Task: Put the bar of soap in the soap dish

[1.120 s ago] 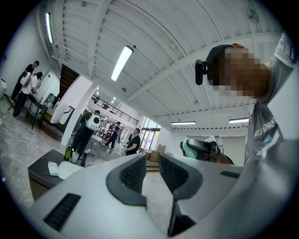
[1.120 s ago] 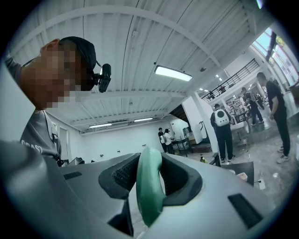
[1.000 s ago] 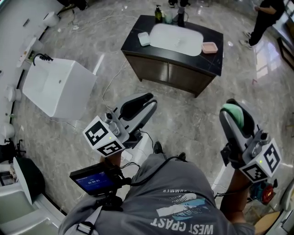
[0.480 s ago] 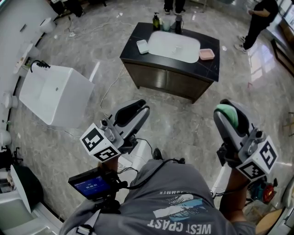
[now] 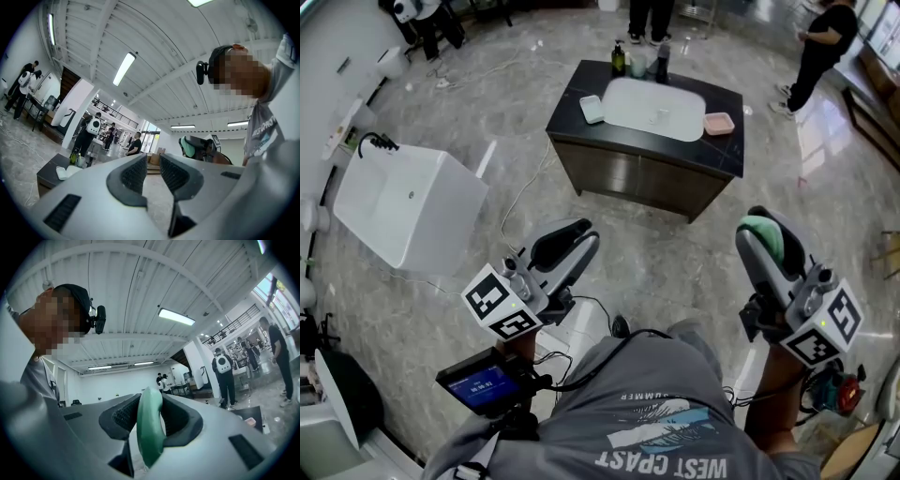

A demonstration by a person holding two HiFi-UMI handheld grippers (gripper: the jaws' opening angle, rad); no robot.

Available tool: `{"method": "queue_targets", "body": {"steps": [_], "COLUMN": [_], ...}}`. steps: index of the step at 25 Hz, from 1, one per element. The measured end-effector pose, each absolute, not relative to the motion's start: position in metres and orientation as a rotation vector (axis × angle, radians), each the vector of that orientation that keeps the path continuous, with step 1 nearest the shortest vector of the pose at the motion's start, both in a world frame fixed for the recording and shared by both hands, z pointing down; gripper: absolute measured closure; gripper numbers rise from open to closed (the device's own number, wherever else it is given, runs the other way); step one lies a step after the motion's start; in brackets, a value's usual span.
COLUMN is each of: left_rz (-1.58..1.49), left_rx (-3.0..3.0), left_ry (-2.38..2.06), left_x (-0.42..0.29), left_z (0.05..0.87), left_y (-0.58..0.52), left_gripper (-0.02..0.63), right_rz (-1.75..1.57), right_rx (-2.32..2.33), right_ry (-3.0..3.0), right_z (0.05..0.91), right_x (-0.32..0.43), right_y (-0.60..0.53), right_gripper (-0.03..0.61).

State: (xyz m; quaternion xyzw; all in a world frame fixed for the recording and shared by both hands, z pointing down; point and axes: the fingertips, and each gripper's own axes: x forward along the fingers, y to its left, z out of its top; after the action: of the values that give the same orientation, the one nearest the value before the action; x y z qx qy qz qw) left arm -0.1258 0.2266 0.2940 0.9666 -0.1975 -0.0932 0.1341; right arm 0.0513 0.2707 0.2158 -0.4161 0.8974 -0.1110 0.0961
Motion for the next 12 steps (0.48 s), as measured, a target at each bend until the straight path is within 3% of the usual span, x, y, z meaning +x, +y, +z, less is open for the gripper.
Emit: {"method": "queue_targets", "body": {"steps": [12], "left_rz": [-0.245], "left_rx": [2.765], "left_ry": [-0.673], "left_x": [-0.095], "left_z": [0.303], "left_y": [0.212], "left_gripper": [0.526], "right_rz": [-0.369], "right_rx": [-1.161], "right_ry": [2.677], "right_z": [0.225], "right_x": [0.089], "right_y": [0.247], "right_gripper": [0.451]}}
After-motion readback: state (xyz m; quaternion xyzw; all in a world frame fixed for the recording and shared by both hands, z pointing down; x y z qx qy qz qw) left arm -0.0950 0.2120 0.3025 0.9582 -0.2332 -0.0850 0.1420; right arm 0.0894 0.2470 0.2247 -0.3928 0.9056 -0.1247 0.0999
